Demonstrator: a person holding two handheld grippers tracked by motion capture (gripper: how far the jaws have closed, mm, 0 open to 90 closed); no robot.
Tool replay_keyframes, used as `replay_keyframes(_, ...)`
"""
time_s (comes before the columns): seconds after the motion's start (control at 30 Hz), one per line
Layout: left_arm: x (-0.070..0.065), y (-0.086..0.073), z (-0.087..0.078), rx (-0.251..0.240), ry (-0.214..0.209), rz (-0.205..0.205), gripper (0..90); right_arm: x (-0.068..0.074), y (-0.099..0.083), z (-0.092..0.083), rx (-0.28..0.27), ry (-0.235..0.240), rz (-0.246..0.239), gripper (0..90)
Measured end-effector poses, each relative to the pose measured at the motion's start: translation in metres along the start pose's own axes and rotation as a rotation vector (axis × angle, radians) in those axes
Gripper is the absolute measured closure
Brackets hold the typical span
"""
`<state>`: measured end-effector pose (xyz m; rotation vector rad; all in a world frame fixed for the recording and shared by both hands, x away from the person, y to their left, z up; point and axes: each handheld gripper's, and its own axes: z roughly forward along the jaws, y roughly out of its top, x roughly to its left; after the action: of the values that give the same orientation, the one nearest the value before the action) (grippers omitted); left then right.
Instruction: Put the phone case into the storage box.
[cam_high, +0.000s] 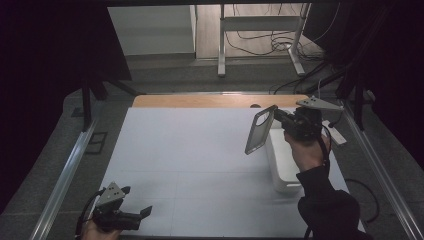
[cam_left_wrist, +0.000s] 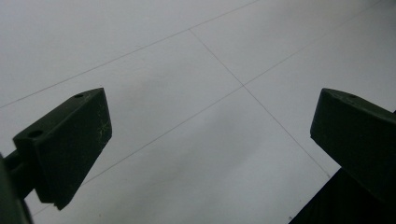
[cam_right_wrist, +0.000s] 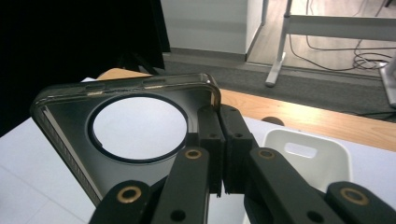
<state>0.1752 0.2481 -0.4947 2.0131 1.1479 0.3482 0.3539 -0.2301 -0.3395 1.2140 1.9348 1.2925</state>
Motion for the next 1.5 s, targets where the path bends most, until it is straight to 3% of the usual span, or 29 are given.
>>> replay_keyframes(0.77,-0.001,0.001,0.002,0.025,0.012,0.009,0.0,-0.030,0.014,0.002,-0.009,-0.115,0.011,88.8)
replay_keyframes(1.5,-0.001,0.002,0.005,0.047,0.009,0.015,0.0,-0.054,0.024,0.018,-0.011,-0.210,0.023,88.8)
